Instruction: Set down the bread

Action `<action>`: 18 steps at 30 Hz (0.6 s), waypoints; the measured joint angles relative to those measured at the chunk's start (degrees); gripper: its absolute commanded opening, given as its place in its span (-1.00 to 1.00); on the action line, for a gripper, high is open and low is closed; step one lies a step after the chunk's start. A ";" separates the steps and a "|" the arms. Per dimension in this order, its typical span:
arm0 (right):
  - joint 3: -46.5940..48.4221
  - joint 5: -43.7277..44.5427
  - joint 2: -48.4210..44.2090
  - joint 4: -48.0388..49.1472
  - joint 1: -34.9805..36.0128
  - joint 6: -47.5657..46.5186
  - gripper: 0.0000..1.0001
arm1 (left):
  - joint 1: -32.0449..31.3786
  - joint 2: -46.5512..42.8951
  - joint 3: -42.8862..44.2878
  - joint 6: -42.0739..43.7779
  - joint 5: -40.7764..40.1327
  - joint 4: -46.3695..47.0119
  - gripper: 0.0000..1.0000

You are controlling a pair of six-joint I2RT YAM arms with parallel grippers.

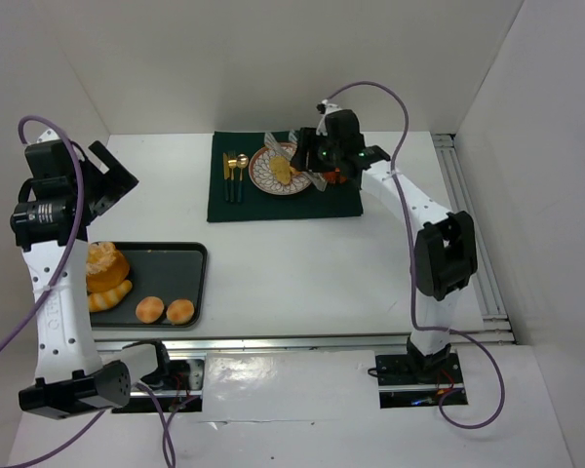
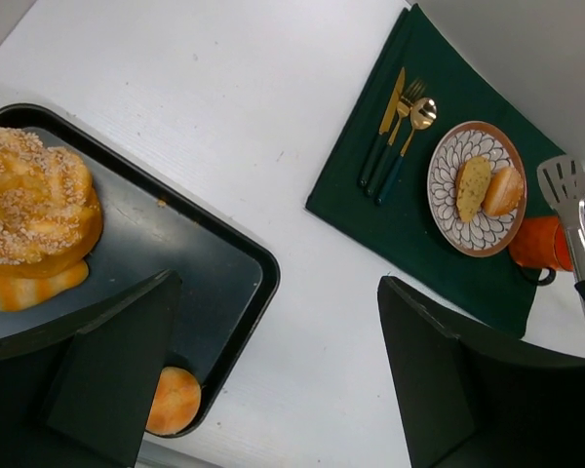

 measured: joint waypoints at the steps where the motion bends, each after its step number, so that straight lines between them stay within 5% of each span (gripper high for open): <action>1: 0.00 -0.20 -0.79 0.02 1.25 -0.26 0.25 | 0.00 0.68 0.83 0.02 0.35 -0.39 0.89; 10: -1.62 -12.48 -1.60 1.95 20.11 -4.90 0.23 | -0.63 10.84 13.09 0.46 5.05 -2.51 0.87; 18: 2.38 -16.74 9.29 0.02 33.99 -9.35 0.23 | -2.27 12.11 14.56 1.70 7.28 -3.48 0.87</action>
